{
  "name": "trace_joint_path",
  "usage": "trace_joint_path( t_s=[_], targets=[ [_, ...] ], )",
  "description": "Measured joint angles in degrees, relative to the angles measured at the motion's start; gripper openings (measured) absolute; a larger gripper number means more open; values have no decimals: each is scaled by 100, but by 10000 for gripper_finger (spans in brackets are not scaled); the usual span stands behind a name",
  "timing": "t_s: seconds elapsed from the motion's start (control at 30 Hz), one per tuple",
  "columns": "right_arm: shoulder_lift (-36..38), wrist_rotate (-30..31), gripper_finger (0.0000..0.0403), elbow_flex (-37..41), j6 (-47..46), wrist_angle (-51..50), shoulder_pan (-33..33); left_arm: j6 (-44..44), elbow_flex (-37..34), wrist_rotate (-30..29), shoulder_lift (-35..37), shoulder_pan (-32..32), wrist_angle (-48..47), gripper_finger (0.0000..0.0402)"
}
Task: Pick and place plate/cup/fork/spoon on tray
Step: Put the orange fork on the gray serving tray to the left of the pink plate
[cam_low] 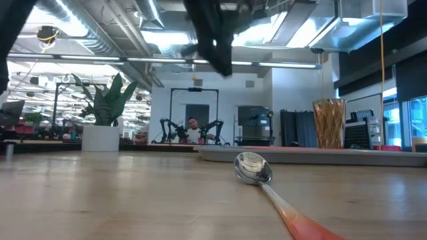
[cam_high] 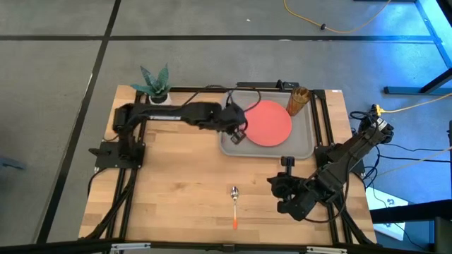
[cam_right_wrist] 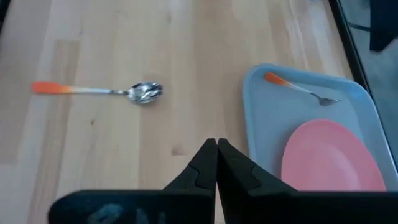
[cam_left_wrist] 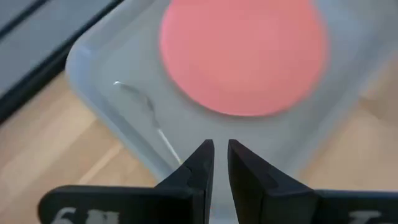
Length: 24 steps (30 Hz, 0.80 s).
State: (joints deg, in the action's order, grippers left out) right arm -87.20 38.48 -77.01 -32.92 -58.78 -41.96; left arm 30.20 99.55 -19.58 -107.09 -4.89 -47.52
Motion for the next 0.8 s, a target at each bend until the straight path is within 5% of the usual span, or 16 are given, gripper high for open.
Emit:
trace_joint_path(
  t_s=[0.37,0.57,0.8],
  targets=[
    [4,-923,8,239,1894,766,1598,-287,0,-1615,561,1879,-532,39],
    [1,-1680,8,526,3390,1744,2669,-45,2,-1884,680,2448,-1144,39],
    [-3,-1929,17,531,4046,2126,3558,837,-4,-2181,819,2797,-2302,39]
  ],
)
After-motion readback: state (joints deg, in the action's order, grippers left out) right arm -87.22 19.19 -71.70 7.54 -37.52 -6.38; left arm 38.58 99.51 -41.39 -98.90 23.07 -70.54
